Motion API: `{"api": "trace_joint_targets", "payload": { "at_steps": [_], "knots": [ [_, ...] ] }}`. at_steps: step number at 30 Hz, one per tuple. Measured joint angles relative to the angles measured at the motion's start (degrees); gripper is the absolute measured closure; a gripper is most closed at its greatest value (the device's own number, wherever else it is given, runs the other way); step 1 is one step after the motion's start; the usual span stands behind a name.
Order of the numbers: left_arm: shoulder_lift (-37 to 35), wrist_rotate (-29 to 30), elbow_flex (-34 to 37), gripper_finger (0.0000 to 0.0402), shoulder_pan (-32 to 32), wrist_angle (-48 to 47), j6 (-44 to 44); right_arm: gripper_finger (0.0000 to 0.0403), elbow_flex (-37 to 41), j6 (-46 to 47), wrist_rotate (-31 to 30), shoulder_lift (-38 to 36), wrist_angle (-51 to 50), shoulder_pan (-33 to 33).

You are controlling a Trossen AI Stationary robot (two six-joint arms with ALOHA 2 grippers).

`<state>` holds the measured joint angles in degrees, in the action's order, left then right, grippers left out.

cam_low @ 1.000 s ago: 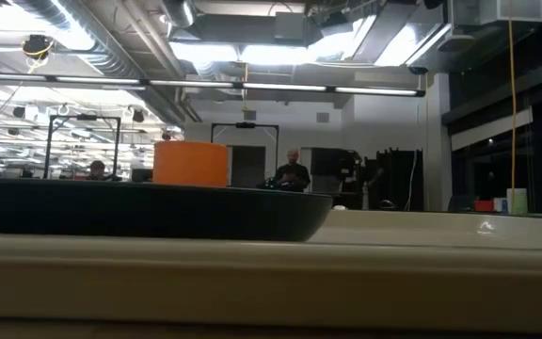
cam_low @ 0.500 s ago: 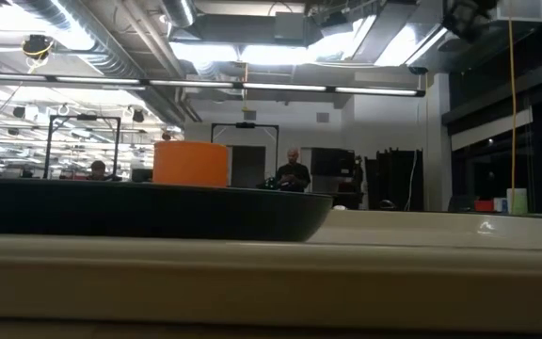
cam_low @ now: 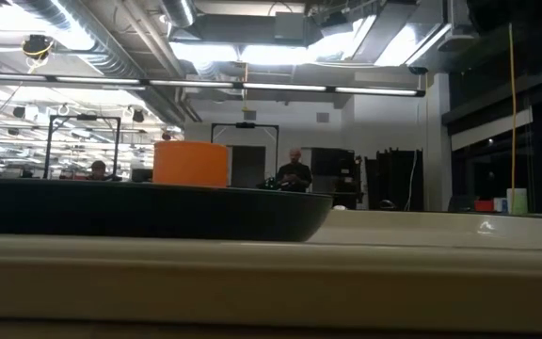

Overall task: Set up tray
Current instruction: Put the white bowl on top of the blue plate on the light brown serving tray

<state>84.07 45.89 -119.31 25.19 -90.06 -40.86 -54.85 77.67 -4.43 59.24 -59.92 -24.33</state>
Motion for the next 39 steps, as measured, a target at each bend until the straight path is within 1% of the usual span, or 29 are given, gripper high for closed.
{"api": "trace_joint_targets", "payload": {
  "at_steps": [4,7,11,13,16,19,23,26,28,30,32,36,39],
  "knots": [
    [0.0,0.69,0.02,0.0297,0.0,0.0,1.18,0.0384,0.0,9.01,0.88,3.52,-3.22,-5.06],
    [0.0,0.78,0.02,0.0299,0.0,0.02,2.23,0.0384,0.0,14.57,2.4,5.86,-4.2,-8.66],
    [0.0,0.9,0.04,0.0303,-0.01,0.02,3.43,0.0383,0.0,21.21,2.75,8.41,-5.35,-12.84],
    [0.0,0.99,0.04,0.0303,-0.15,0.04,4.01,0.0376,0.0,23.9,3.18,9.23,-5.38,-14.48],
    [0.0,1.16,0.04,0.0302,-0.54,0.04,4.17,0.0349,0.0,25.35,5.52,9.97,-5.21,-16.64],
    [0.0,1.18,0.04,0.03,-0.88,0.04,4.19,0.0301,0.0,24.06,6.49,10.06,-3.7,-18.84],
    [0.0,1.17,0.04,0.03,-1.46,0.04,4.19,0.022,0.0,20.02,7.58,10.06,-3.3,-21.83],
    [0.0,1.16,0.04,0.03,-1.99,0.04,4.19,0.0163,0.0,17.87,8.67,10.06,-6.49,-23.68],
    [0.0,1.16,0.04,0.03,-2.2,0.04,4.19,0.0136,0.0,16.16,8.64,10.05,-7.53,-24.84],
    [0.0,1.18,0.04,0.03,-2.21,0.04,4.12,0.0119,0.0,14.23,8.06,10.06,-8.28,-25.67],
    [0.0,1.17,0.04,0.03,-2.19,0.05,3.56,0.0113,0.0,12.58,6.61,10.06,-8.26,-26.34],
    [0.0,1.16,0.04,0.03,-2.19,0.06,2.54,0.0116,0.0,9.55,3.54,10.13,-8.2,-27.0],
    [0.0,1.16,0.04,0.03,-2.19,0.04,1.84,0.0122,0.12,7.58,2.69,10.74,-8.0,-27.0]
  ]
}}
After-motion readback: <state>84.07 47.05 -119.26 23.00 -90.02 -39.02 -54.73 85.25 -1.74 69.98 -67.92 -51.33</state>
